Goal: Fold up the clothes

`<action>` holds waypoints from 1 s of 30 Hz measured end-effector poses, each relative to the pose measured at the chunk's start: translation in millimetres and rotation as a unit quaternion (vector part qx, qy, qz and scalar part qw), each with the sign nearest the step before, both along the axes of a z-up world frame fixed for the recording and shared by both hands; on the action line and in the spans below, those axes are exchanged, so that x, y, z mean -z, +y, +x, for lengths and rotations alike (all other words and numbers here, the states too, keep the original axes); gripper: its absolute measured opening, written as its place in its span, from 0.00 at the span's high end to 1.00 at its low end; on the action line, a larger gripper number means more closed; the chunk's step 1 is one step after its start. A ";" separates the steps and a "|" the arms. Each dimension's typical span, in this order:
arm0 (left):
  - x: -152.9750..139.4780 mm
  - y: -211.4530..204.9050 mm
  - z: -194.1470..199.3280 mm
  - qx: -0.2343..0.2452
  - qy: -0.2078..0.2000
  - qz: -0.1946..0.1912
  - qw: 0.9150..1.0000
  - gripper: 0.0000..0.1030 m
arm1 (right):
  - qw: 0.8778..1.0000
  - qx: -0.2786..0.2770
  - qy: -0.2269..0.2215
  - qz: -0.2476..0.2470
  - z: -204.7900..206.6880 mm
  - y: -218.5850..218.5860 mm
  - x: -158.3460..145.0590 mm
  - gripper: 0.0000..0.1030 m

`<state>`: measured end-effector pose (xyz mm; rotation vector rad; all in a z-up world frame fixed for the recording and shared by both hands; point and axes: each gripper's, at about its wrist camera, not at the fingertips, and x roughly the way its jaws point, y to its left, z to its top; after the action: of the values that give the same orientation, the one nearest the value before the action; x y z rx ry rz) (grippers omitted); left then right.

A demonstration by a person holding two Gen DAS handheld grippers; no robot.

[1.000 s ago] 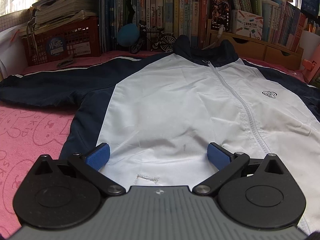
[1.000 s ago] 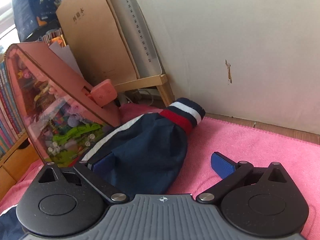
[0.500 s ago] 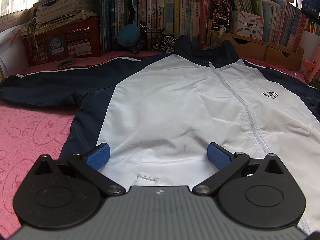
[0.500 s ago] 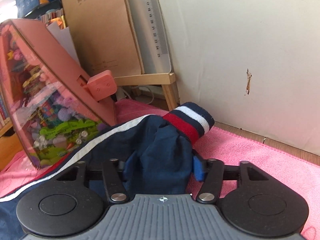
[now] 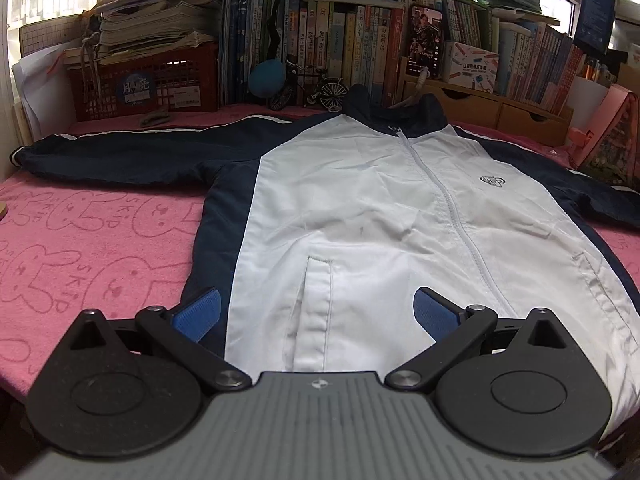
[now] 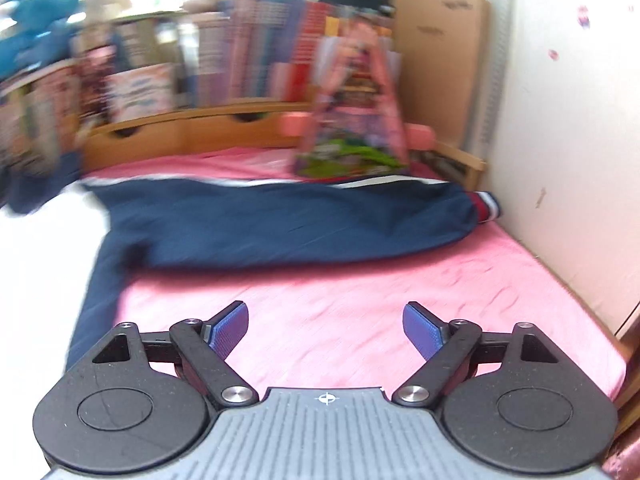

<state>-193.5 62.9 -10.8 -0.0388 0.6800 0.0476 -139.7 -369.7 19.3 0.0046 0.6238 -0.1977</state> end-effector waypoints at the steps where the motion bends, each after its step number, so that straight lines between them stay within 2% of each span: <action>1: -1.8 -2.5 -14.1 0.005 -0.006 0.004 1.000 0.00 | 1.000 -0.020 -0.001 0.001 -19.4 17.0 -0.6 0.13; 3: -5.5 -7.6 -42.3 0.016 -0.019 0.012 1.000 0.00 | 0.999 -0.048 -0.001 -0.003 -53.4 45.0 0.6 0.12; 8: -15.8 -22.9 -104.4 0.054 -0.030 -0.007 0.998 0.00 | 0.993 -0.113 -0.003 -0.016 -136.7 113.2 4.4 0.09; 13: -22.1 -37.7 -136.1 0.085 -0.046 0.005 0.995 0.00 | 0.985 -0.171 -0.005 -0.035 -212.9 177.6 7.1 0.05; 19: -20.2 -42.7 -138.2 0.092 -0.047 0.013 0.995 0.00 | 0.980 -0.190 -0.013 -0.053 -223.9 197.0 -1.3 0.05; 30: -10.5 -44.5 -140.4 0.092 -0.033 0.015 0.995 0.00 | 0.976 -0.211 0.000 -0.053 -222.9 192.0 11.5 0.04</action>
<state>-333.9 18.4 -0.3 0.0509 0.6148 -0.1192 -362.5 -177.7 7.8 -0.2299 0.5992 0.1806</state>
